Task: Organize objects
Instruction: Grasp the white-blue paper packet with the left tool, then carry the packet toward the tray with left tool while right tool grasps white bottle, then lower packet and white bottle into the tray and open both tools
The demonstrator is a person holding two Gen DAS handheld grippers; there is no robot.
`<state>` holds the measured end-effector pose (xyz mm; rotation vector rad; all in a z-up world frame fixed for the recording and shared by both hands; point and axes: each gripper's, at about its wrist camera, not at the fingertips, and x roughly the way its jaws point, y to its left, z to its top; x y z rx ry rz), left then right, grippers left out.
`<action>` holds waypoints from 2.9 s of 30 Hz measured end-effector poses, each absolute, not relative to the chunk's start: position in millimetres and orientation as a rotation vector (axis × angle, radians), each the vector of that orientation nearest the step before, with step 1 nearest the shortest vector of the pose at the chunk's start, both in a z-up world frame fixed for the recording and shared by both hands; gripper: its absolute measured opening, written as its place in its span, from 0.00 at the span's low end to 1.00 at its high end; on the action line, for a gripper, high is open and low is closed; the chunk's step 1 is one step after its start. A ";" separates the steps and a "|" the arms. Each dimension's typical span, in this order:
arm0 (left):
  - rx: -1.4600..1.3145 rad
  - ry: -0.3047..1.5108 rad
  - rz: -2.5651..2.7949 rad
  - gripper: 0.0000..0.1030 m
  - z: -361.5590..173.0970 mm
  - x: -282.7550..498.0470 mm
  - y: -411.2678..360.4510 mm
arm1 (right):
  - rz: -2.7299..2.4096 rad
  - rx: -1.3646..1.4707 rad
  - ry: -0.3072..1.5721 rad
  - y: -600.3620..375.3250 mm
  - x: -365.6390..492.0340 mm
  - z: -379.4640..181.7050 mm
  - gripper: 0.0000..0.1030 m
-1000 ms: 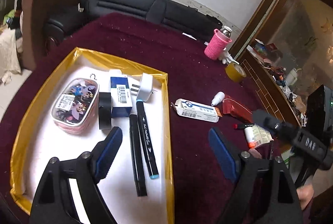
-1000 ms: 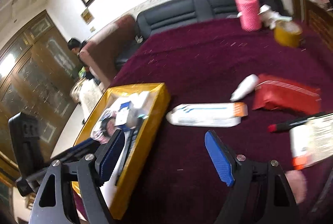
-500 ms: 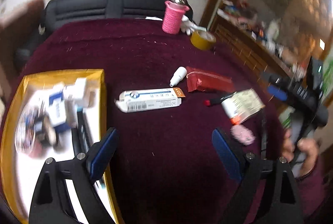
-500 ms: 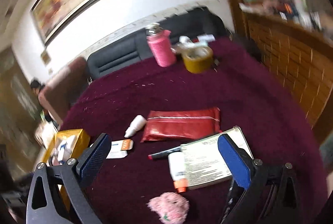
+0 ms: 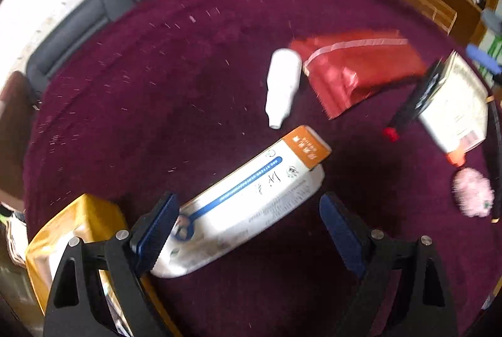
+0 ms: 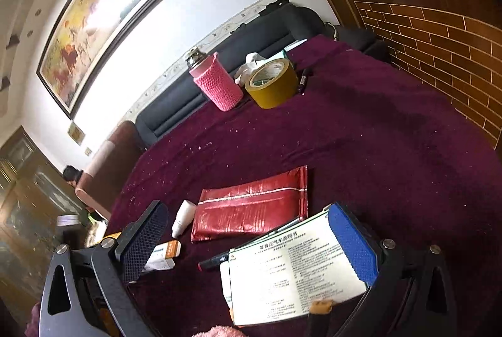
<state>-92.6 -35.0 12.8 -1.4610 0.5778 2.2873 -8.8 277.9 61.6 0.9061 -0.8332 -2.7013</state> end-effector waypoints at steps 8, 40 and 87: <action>-1.520 0.343 2.206 0.39 16.1 -82.3 -50.0 | -2.632 0.931 -0.891 287.0 -12.8 49.3 1.00; -1.105 -0.130 2.559 0.12 95.5 62.7 -95.6 | -2.764 0.901 -0.821 300.3 6.7 70.4 1.00; -1.170 -0.551 2.748 0.13 63.5 126.5 -280.5 | -2.561 1.346 -0.413 79.9 -109.2 46.2 0.28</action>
